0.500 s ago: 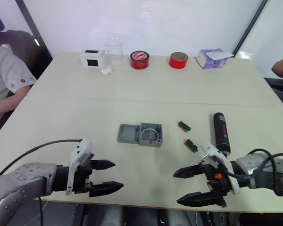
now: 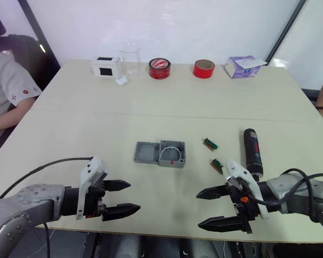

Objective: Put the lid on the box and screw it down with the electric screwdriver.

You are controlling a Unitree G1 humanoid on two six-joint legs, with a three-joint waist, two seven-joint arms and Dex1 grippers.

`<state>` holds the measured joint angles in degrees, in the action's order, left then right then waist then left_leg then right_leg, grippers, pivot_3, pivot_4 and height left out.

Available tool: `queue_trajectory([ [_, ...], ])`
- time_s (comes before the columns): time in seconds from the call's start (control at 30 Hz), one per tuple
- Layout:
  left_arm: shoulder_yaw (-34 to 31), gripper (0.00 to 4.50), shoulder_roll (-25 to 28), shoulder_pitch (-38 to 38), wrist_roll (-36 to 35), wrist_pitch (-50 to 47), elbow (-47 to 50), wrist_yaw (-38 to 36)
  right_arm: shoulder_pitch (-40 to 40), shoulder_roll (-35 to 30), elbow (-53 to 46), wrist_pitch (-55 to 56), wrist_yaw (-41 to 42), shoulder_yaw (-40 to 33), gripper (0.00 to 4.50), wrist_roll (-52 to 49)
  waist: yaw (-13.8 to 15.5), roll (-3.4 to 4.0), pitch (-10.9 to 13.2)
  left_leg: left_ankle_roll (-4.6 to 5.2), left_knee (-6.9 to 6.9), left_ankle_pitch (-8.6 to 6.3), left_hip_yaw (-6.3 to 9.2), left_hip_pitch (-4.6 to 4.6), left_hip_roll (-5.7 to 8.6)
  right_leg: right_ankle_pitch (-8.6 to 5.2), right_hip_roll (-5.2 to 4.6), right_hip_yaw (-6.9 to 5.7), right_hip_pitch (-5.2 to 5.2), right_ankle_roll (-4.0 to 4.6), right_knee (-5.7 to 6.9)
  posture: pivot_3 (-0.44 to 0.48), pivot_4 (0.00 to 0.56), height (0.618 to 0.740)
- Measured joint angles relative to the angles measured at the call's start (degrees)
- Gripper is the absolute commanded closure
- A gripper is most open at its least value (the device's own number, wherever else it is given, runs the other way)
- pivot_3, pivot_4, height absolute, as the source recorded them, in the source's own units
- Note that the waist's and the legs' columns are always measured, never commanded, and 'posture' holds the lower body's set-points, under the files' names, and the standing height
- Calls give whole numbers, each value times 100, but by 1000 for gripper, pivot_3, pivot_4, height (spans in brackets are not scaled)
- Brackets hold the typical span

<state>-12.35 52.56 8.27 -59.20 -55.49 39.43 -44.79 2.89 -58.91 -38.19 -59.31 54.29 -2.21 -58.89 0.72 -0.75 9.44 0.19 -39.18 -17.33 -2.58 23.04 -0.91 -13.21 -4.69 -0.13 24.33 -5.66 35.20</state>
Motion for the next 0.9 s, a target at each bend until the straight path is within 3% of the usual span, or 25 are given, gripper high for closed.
queue_trajectory([
  [0.23,-7,50,31,-172,100,-48,-179,195,469,282,189,-164,-465,-183,0,-340,-2,0,0,0,0,0,1,-2,1,0,4,1,0,0,3,0,150,740],
  [0.3,7,50,235,-604,122,-172,-452,232,634,472,219,-256,-890,-285,0,-546,16,-4,1,-2,-4,2,7,3,5,0,6,-2,1,0,7,0,150,740],
  [0.4,186,50,715,-2187,207,-330,-1110,-53,1181,745,504,-483,-1699,-504,0,-1432,12,-12,3,-15,-7,10,7,3,11,3,7,-2,-2,4,8,0,150,740],
  [0.5,1103,50,834,-3835,795,-333,-1670,-550,1517,852,670,-543,-2154,-514,0,-1559,2,-14,2,-12,-5,9,-5,10,27,4,6,-1,-2,2,1,0,150,740],
  [0.6,2463,50,562,-5284,1839,49,-2386,-1265,1542,894,662,-334,-2280,-437,0,-1119,8,-14,2,-10,-5,8,-11,17,29,15,7,-2,1,-20,3,0,150,740],
  [0.73,3734,50,4,-6375,2831,583,-2942,-2237,1186,539,522,-74,-1984,-305,0,-418,5,-14,2,5,-5,0,-10,32,30,14,7,-4,13,-27,-2,0,150,740],
  [0.9,4758,50,-749,-6816,3699,1109,-3390,-3081,352,128,162,78,-1531,-462,0,-78,-13,-16,3,16,-6,-6,-9,30,27,12,9,-2,15,-33,3,0,150,740],
])
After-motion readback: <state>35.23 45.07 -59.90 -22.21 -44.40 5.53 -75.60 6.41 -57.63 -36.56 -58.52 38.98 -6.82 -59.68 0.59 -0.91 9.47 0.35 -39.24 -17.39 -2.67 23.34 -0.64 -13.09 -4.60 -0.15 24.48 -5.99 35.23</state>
